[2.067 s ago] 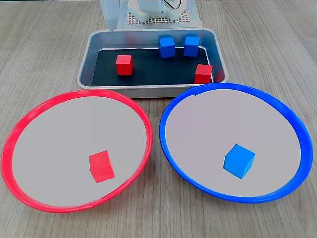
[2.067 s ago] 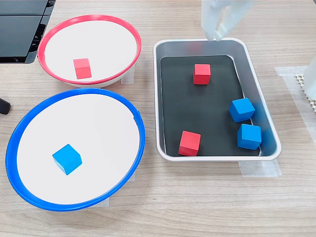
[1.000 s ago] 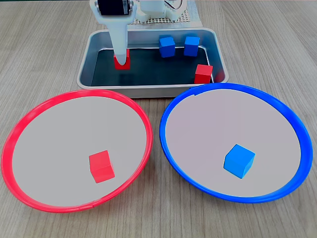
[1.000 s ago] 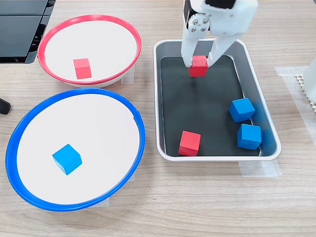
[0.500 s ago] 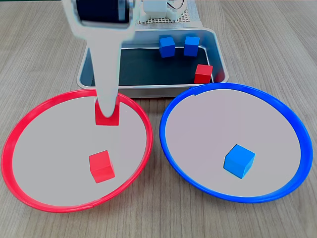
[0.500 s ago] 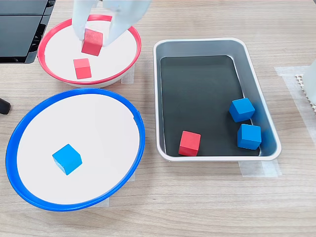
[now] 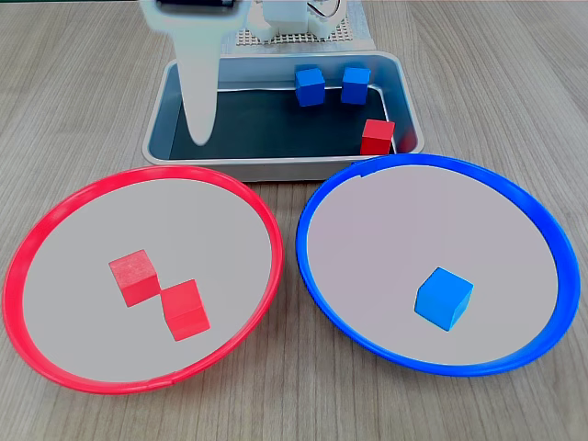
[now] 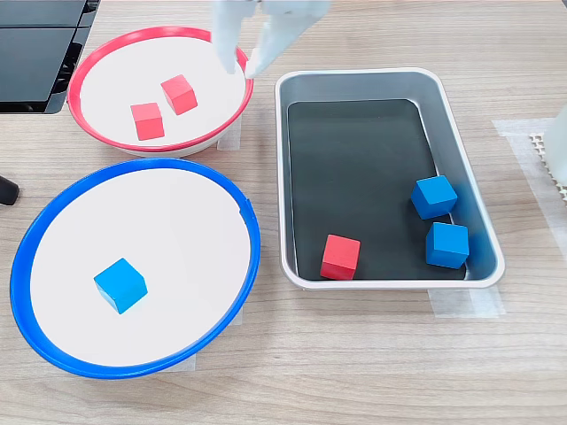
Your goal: Move six blocks tray to matching dishes
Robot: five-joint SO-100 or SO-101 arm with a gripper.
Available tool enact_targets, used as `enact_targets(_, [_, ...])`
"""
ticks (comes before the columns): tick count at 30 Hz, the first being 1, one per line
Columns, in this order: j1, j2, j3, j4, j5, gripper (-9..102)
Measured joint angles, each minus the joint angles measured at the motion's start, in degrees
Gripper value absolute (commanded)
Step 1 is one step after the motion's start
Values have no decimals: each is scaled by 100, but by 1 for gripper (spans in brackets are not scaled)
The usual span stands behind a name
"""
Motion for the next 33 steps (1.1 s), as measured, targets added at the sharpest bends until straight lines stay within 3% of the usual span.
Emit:
enact_targets(5, [-466,1679,1696,721,62,6])
enact_targets(13, [-1767,1582,2232,905,2654,21])
enact_targets(23, [-2399,308,1986,439,4518,22])
enact_targets(29, [-2760,-88,1652,211,4913,20])
enact_targets(33, [-2918,-352,1600,26,4939,13])
